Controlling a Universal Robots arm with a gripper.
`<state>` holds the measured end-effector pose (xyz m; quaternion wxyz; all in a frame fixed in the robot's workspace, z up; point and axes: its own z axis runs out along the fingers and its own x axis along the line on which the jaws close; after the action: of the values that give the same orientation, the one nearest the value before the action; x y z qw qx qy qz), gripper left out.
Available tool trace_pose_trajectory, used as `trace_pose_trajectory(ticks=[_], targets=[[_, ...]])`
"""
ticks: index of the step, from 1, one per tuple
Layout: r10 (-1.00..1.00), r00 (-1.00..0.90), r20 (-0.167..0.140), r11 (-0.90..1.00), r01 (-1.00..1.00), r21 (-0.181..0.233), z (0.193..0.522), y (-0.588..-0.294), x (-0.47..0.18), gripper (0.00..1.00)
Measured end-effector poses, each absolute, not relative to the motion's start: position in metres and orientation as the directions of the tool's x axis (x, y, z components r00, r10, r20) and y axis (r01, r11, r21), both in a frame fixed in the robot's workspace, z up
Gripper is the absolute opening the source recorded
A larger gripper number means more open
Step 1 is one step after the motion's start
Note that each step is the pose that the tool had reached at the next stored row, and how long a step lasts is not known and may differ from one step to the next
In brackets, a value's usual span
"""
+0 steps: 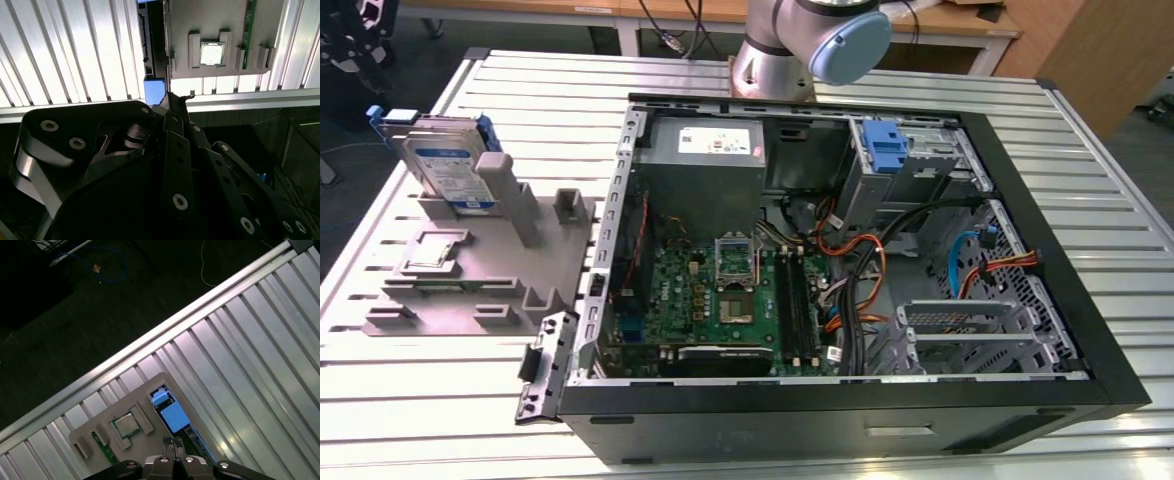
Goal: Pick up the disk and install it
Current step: 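Pick up the disk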
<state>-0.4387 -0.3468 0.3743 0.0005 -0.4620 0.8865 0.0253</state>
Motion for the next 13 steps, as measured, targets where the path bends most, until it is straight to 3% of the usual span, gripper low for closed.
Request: trace_pose_trajectory(ticks=[13], targets=[[-0.844,-0.535,-0.024,0.534,-0.844,0.044,0.3743,-0.3469,-0.4387,0.1]])
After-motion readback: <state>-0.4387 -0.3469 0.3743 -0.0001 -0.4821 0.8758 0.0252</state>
